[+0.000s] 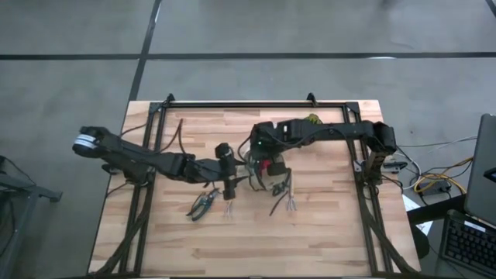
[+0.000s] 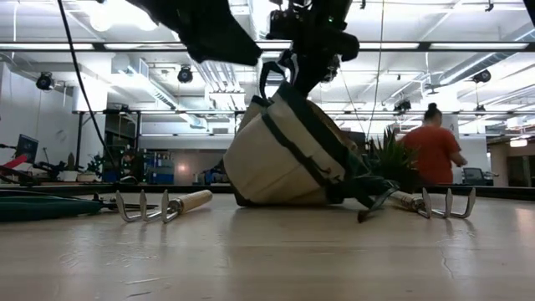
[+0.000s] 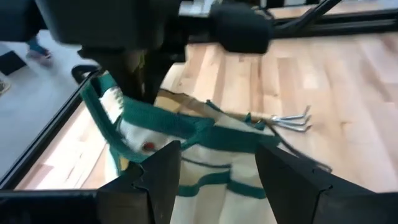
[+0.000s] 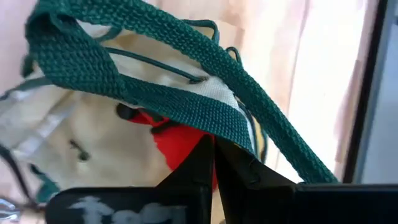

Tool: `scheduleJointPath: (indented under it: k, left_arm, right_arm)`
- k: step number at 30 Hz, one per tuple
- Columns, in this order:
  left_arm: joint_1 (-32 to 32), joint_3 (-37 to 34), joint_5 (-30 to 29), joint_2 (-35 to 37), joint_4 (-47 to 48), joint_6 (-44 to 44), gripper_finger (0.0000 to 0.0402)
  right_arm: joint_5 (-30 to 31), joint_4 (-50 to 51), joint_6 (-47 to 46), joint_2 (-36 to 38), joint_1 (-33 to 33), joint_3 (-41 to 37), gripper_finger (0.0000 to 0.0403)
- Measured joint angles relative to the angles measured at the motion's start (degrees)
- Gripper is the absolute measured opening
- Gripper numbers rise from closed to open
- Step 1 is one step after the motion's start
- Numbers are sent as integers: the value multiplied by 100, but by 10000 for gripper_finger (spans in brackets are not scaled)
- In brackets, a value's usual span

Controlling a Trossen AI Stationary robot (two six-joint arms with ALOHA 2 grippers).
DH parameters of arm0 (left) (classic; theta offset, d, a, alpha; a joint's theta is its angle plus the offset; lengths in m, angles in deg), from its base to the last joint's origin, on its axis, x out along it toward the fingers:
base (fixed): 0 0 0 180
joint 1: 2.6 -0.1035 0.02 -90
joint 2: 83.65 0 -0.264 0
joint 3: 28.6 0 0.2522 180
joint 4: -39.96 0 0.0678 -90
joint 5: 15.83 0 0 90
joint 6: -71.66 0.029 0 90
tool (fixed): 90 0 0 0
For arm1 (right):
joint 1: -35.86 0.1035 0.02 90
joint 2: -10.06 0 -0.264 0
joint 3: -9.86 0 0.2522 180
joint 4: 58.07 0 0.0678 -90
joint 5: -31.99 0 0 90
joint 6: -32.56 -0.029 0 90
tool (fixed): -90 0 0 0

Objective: Pick & Place Garden tools in Gardening bag
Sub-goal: Adjust the gardening bag

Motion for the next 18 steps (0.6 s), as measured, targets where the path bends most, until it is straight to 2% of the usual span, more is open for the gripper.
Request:
scheduleJointPath:
  k: [6,11,15,18]
  left_arm:
    - [2,0,-9,-234,12,323,211]
    - [2,0,-44,-210,358,293,211]
    - [7,0,-56,12,882,-94,211]
    - [7,2,-57,178,1565,-714,211]
  right_arm:
    - [-509,-10,329,2,-41,0,8]
    - [-393,136,242,29,-36,0,8]
    - [-221,633,23,87,-36,95,8]
    - [-207,737,-189,132,-34,135,8]
